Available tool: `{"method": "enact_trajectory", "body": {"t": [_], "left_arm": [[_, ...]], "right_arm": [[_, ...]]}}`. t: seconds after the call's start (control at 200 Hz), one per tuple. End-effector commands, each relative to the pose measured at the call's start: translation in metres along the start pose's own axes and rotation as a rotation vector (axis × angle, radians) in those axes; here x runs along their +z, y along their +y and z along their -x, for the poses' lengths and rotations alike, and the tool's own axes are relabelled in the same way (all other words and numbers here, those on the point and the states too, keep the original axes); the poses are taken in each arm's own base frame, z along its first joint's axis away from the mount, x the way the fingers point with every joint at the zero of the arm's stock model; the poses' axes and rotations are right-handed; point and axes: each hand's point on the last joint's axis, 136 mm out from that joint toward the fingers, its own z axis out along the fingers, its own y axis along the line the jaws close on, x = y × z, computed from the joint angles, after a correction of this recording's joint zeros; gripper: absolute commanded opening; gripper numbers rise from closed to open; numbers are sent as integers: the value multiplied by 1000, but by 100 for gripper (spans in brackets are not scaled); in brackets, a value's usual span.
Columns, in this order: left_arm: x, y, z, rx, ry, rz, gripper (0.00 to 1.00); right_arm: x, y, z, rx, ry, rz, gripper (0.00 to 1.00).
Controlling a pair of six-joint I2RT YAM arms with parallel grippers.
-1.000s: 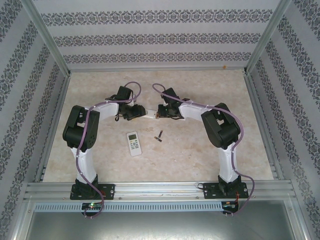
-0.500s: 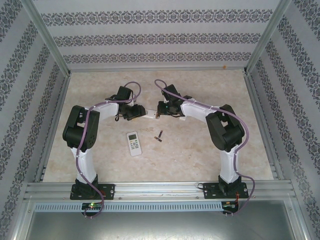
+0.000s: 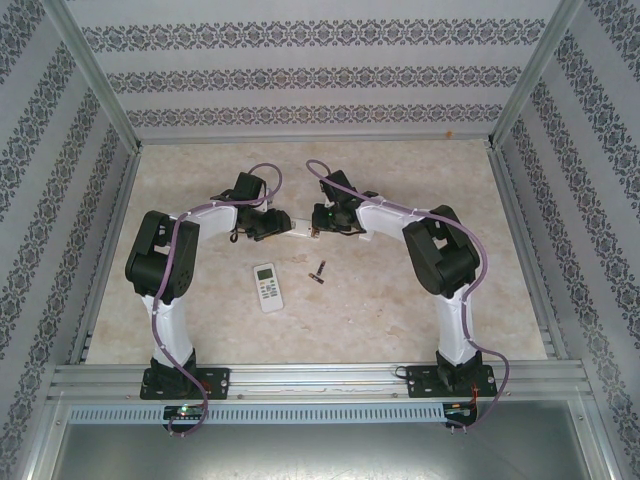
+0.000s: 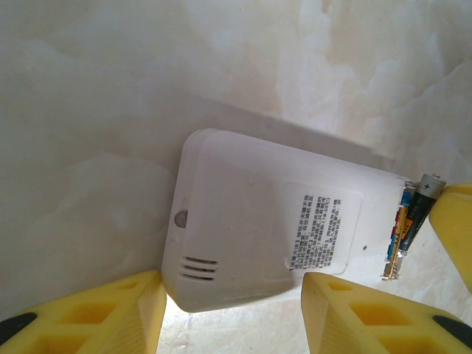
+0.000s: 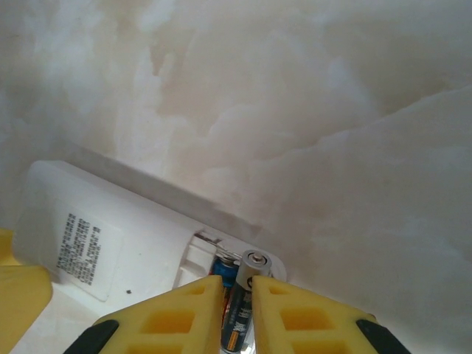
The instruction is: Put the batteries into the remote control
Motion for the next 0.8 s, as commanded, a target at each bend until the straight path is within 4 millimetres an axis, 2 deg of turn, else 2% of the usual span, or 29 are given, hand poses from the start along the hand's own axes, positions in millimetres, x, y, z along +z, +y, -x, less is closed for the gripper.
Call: {"method": "enact_trajectory", "body": {"t": [0.0,0.425,0.609,0.794], "left_arm": [[-3,0,2,-1,-6,-9,52],[-5,-2,3,-4,-9,-13,52],[-4,-1,2,-13,-12,-17,52],[-2,-4,-2,-42,-9,-49,51]], "right_arm": [[9,0,-10,0,33,-14,19],[17,-8,-47,31,113,-64,18],[14,-5,-58,150,143,-41,17],[15,1,-62,266,171,-11,12]]}}
